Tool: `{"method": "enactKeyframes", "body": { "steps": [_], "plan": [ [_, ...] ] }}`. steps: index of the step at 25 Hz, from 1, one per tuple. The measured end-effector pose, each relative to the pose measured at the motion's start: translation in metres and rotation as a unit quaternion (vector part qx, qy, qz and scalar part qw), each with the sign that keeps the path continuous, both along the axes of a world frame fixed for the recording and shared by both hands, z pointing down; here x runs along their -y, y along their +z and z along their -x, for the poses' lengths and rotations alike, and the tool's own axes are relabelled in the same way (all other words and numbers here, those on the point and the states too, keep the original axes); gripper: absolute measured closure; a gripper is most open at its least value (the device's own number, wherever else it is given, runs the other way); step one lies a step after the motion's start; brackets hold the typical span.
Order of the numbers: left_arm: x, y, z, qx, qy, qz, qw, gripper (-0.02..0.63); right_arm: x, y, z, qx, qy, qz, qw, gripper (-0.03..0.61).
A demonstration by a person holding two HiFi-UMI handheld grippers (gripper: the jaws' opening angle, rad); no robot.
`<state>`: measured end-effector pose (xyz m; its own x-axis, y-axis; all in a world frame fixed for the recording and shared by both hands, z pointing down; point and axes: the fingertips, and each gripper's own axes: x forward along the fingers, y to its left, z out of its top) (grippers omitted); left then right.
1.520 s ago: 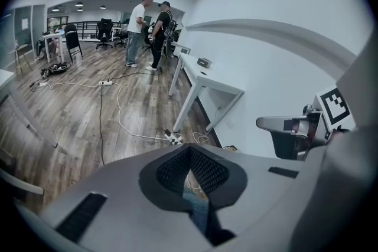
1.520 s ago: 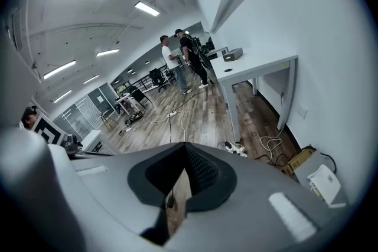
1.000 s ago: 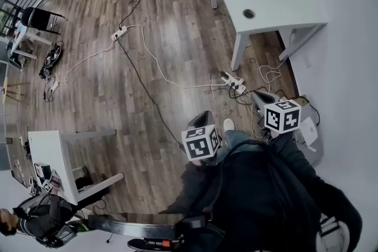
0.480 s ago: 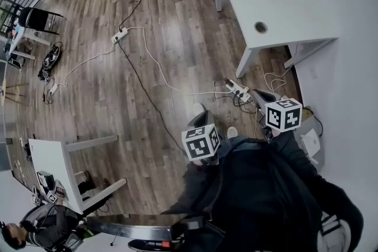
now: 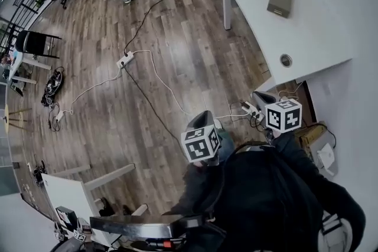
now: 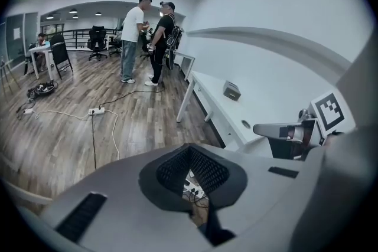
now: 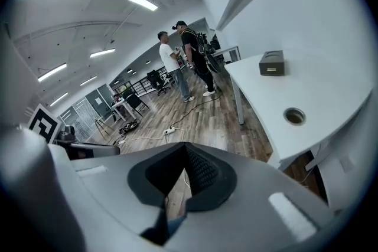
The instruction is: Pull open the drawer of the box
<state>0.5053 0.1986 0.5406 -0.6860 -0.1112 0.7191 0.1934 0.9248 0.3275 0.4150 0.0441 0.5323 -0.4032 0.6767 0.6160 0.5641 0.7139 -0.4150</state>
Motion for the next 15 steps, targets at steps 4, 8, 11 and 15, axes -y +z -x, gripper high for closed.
{"method": "enactKeyframes", "body": {
  "steps": [4, 8, 11, 15],
  "plan": [
    [-0.047, 0.001, 0.032, 0.0, 0.013, 0.001, 0.9999, 0.617, -0.042, -0.002, 0.029, 0.002, 0.014, -0.003, 1.0, 0.586],
    [-0.073, 0.006, 0.055, -0.003, 0.026, -0.009, 0.9996, 0.617, -0.066, -0.001, 0.05, -0.001, 0.039, -0.004, 0.999, 0.586],
    [-0.085, 0.01, 0.074, -0.006, 0.031, -0.018, 0.9993, 0.617, -0.077, -0.001, 0.067, -0.003, 0.051, -0.006, 0.999, 0.586],
    [-0.087, 0.015, 0.1, -0.009, 0.043, -0.026, 0.9987, 0.617, -0.083, 0.0, 0.094, -0.004, 0.065, -0.007, 0.998, 0.586]
  ]
}}
